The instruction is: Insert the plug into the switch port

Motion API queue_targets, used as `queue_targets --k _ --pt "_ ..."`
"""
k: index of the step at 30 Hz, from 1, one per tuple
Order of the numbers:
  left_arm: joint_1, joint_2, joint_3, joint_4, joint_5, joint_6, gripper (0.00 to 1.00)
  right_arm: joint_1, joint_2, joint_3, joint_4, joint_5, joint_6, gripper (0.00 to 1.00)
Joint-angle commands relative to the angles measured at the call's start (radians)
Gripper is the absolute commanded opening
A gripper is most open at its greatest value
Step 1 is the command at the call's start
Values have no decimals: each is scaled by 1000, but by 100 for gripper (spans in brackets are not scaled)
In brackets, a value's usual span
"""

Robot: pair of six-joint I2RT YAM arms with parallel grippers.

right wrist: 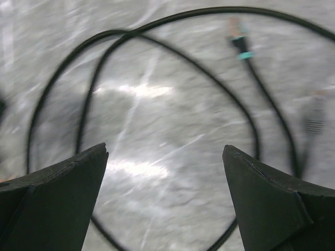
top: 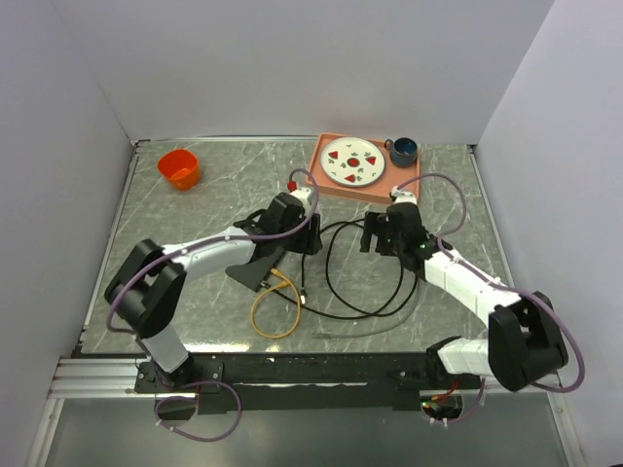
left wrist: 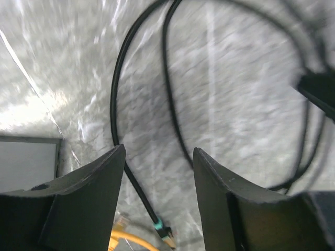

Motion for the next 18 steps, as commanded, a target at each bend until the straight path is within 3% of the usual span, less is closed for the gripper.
queue_targets --k 1,7,18 --pt "-6 -87 -20 18 1 27 60 -80 106 105 -61 70 22 99" --pt "-6 -142 -84 44 24 20 61 -141 264 233 -138 116 -9 96" --pt "-6 -198 -138 54 33 23 61 -186 490 465 -249 47 -23 70"
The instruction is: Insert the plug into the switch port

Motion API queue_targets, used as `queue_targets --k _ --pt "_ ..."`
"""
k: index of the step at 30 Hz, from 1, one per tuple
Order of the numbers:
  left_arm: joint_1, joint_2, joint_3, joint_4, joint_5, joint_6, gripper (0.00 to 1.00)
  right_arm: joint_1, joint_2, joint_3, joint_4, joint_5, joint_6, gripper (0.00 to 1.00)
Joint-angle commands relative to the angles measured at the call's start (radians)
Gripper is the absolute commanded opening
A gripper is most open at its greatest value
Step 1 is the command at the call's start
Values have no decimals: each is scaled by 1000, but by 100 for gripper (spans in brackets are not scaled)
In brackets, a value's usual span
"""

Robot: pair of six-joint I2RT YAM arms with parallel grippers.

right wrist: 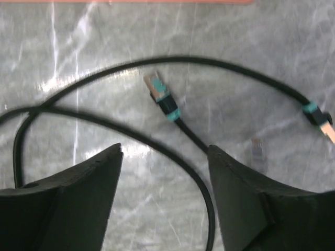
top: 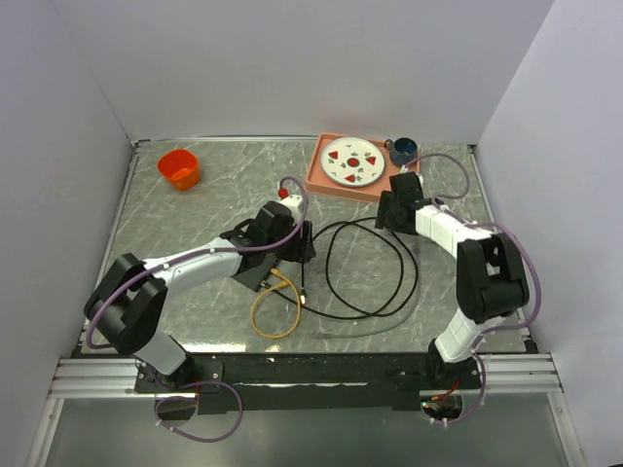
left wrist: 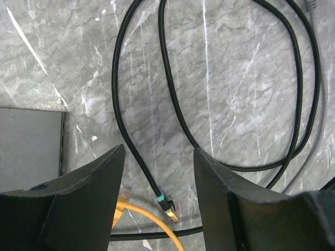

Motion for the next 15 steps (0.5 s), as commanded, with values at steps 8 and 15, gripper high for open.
queue_targets --k 8,15 --pt "-6 -73 -27 38 45 12 61 -20 268 307 -255 -34 -13 56" --pt "-4 -104 -45 33 35 5 61 -27 328 363 -328 -56 -31 28"
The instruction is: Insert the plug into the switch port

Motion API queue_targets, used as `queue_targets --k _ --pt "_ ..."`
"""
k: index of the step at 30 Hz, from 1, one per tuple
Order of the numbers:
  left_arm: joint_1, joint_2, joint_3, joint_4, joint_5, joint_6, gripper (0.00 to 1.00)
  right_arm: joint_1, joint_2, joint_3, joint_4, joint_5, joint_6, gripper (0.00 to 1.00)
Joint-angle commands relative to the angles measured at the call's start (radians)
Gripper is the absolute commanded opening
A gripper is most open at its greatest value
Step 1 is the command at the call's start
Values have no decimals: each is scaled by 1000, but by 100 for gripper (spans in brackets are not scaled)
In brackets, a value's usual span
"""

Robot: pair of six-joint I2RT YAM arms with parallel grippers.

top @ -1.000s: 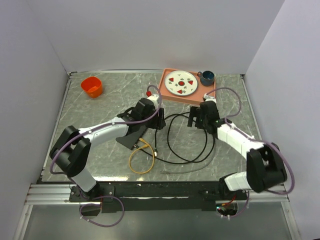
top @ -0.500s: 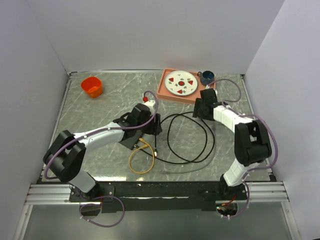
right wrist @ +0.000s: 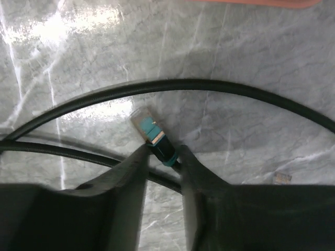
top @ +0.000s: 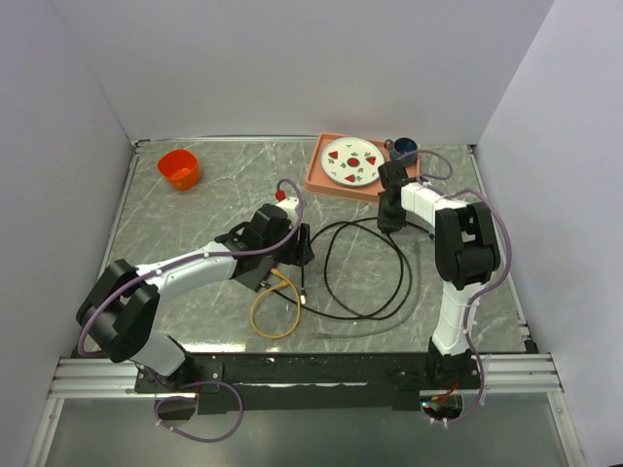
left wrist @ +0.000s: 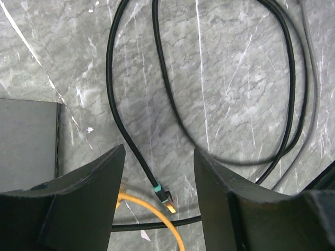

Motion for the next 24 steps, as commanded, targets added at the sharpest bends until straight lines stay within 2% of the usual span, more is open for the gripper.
queue_targets --k 1,2,5,7,11,16,19,23,24 --pt "-4 -63 -8 23 3 4 61 -17 12 47 -87 -16 -14 18" --pt "-4 -68 -8 16 3 5 61 -17 13 49 -86 -17 -16 0" --pt "-4 -88 -10 8 -13 10 61 -15 1 43 -72 -17 -30 0" --pt "-4 -102 -13 0 -22 10 61 -14 -23 26 -61 35 -33 0" --pt "-1 -122 -20 -4 -45 10 62 -14 -204 -32 3 142 -57 0" --pt "15 -139 -26 0 -39 10 63 -1 -450 -112 158 130 -175 0" --pt "29 -165 -31 6 -17 20 63 26 -574 -128 210 23 -278 0" --pt "71 -249 -60 38 35 37 64 45 -649 -102 201 -394 -384 0" --pt "86 -272 -68 48 59 39 66 52 -652 -95 189 -543 -395 0"
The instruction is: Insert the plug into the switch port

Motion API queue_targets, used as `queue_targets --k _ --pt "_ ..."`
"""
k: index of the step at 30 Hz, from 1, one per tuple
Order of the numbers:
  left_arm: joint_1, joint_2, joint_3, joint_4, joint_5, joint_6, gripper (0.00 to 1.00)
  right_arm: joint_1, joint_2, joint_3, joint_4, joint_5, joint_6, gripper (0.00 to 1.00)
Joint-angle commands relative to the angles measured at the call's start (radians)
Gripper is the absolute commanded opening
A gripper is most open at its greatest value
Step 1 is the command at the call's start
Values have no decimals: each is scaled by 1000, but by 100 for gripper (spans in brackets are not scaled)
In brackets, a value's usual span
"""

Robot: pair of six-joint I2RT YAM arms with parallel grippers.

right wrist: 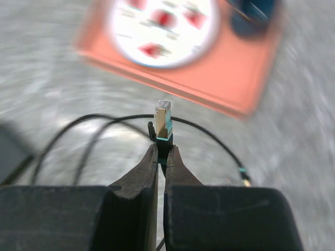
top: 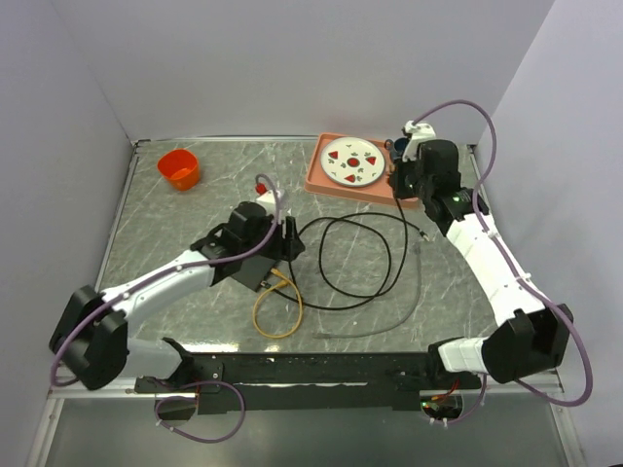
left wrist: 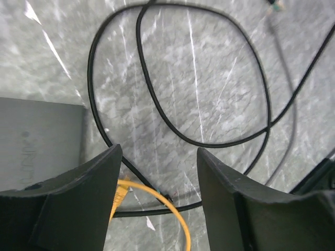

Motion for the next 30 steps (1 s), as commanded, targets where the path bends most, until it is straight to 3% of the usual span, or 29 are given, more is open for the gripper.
queue_targets --k 1,3,8,14,21,30 --pt "79 -166 -40 64 116 26 67 36 -16 30 17 -504 -132 0" --pt "116 -219 -61 109 182 24 69 92 -32 7 25 -647 -185 0" --pt "167 -356 -72 190 439 41 69 309 -32 -10 -64 -698 -376 0" --pt "168 -367 -49 245 670 99 63 357 71 85 -273 -1035 -512 0" --pt "165 -385 -78 287 770 122 56 364 77 96 -314 -1083 -536 0" --pt "147 -343 -66 259 733 149 52 366 80 110 -321 -1105 -528 0"
